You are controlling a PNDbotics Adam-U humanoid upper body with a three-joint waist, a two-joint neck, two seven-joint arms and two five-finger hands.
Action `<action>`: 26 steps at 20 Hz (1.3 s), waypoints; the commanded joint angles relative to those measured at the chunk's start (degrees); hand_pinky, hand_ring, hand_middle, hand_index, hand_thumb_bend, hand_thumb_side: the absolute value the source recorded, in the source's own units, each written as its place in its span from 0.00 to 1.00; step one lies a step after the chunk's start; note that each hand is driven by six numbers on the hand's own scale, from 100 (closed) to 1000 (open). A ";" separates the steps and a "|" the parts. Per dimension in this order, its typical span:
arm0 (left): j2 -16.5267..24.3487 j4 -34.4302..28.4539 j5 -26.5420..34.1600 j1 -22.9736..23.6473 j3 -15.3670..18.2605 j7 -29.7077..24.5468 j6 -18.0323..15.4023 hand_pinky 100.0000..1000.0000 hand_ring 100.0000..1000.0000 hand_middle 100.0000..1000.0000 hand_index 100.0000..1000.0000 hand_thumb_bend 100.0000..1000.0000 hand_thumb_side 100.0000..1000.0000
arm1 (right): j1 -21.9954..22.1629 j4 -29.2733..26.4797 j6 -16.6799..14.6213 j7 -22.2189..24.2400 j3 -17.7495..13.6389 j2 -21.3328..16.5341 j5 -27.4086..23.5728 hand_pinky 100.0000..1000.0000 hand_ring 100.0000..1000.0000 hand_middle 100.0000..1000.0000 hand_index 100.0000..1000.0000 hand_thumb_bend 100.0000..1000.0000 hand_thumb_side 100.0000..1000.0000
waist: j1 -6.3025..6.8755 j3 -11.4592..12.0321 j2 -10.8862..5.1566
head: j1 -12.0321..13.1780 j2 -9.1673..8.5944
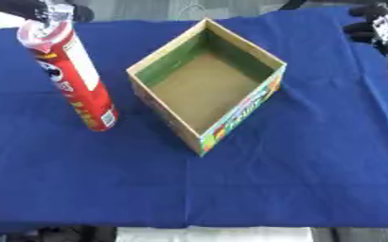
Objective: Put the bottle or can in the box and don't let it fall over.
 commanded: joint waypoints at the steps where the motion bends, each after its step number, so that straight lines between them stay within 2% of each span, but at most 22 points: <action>1: 0.86 0.13 0.18 -1.48 0.54 -0.43 -0.03 0.83 0.86 0.88 0.79 0.47 0.88 | -0.63 -1.35 -0.05 0.14 -0.18 -0.95 0.32 0.82 0.74 0.75 0.99 0.00 0.69 | -0.18 -0.10 -0.66 | 0.20 -0.07; 8: 1.20 0.24 -0.14 -1.17 0.53 -2.24 -0.21 0.82 0.86 0.87 0.79 0.48 0.87 | -0.43 -1.35 0.05 0.08 -0.18 -0.90 0.39 0.82 0.73 0.75 0.99 0.00 0.70 | -0.18 -0.12 -0.64 | 0.33 -0.20; 11: 1.32 0.84 -0.60 -1.14 1.12 -3.83 -0.64 0.82 0.85 0.87 0.79 0.52 0.86 | -0.35 -1.35 0.04 0.11 -0.18 -0.90 0.39 0.82 0.73 0.75 0.99 0.00 0.70 | -0.17 -0.11 -0.65 | 0.38 -0.20; 15: 1.27 1.25 -1.91 -1.21 1.44 -5.17 -1.93 0.73 0.83 0.88 0.80 0.58 0.85 | -0.31 -1.35 0.09 0.16 -0.14 -0.80 0.38 0.82 0.73 0.75 0.99 0.00 0.70 | -0.16 -0.15 -0.69 | 0.37 -0.40; 18: 1.31 0.99 -3.34 -1.27 1.47 -4.98 -3.09 0.59 0.76 0.89 0.81 0.63 0.83 | -0.32 -1.35 0.05 0.20 -0.16 -0.81 0.38 0.82 0.74 0.76 0.99 0.00 0.71 | -0.17 -0.22 -0.74 | 0.38 -0.45; 26: 1.12 1.23 -6.15 -1.19 1.30 -4.33 -5.09 0.57 0.75 0.90 0.81 0.66 0.83 | -0.29 -1.35 -0.07 0.28 -0.22 -0.80 0.32 0.82 0.74 0.76 0.99 0.00 0.71 | -0.16 -0.33 -0.76 | 0.61 -0.64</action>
